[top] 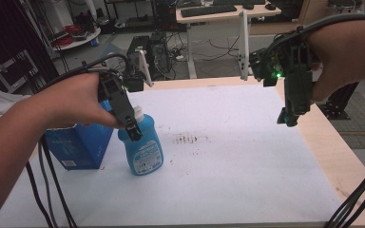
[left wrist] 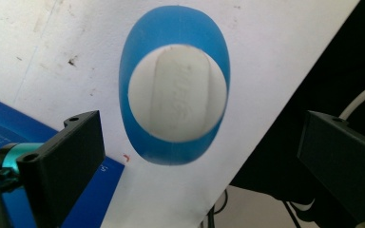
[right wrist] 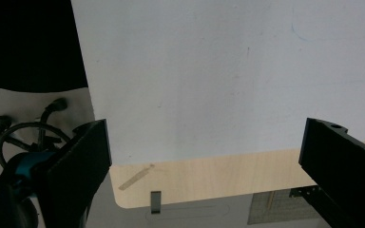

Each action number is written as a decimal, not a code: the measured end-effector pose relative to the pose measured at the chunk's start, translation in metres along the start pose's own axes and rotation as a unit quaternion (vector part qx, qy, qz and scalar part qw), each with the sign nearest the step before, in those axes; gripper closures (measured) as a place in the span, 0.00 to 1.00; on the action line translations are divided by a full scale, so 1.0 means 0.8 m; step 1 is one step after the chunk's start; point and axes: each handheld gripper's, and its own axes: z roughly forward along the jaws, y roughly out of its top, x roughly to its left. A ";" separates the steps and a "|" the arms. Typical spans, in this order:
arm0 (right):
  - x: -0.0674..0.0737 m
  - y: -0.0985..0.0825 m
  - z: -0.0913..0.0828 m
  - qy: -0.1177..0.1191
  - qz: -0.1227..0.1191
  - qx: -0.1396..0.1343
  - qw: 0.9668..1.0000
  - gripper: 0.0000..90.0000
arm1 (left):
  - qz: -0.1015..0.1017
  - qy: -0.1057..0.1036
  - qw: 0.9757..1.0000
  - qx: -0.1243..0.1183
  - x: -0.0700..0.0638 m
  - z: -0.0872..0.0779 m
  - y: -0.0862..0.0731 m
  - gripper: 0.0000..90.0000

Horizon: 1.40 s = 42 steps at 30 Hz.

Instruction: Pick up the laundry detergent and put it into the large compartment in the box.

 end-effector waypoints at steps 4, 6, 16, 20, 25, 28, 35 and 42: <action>-0.001 0.000 0.000 -0.001 -0.003 -0.004 1.000 0.03 | -0.001 -0.001 1.000 -0.004 0.002 0.006 0.005 0.02; -0.001 0.000 0.000 -0.001 -0.003 -0.004 1.000 0.03 | -0.002 0.001 1.000 -0.006 0.002 0.010 0.007 0.02; -0.002 -0.001 0.002 0.000 -0.002 -0.007 1.000 0.03 | -0.002 0.006 1.000 0.000 0.006 0.031 0.011 0.02; -0.002 0.000 0.004 0.002 -0.001 -0.007 1.000 0.03 | 0.003 0.011 1.000 0.001 0.006 0.038 0.013 0.02; -0.002 0.002 0.003 0.003 -0.001 -0.008 1.000 0.03 | 0.005 0.015 1.000 0.001 0.005 0.044 0.014 0.02; -0.003 0.003 0.004 0.003 -0.002 -0.009 1.000 0.03 | 0.006 0.017 1.000 -0.002 0.004 0.045 0.015 0.02; -0.003 0.002 0.004 0.002 0.000 -0.008 1.000 0.03 | 0.009 0.029 1.000 -0.003 0.006 0.049 0.017 0.02; -0.004 0.001 0.005 0.000 -0.001 -0.008 1.000 0.03 | 0.009 0.028 1.000 0.000 0.005 0.051 0.018 0.02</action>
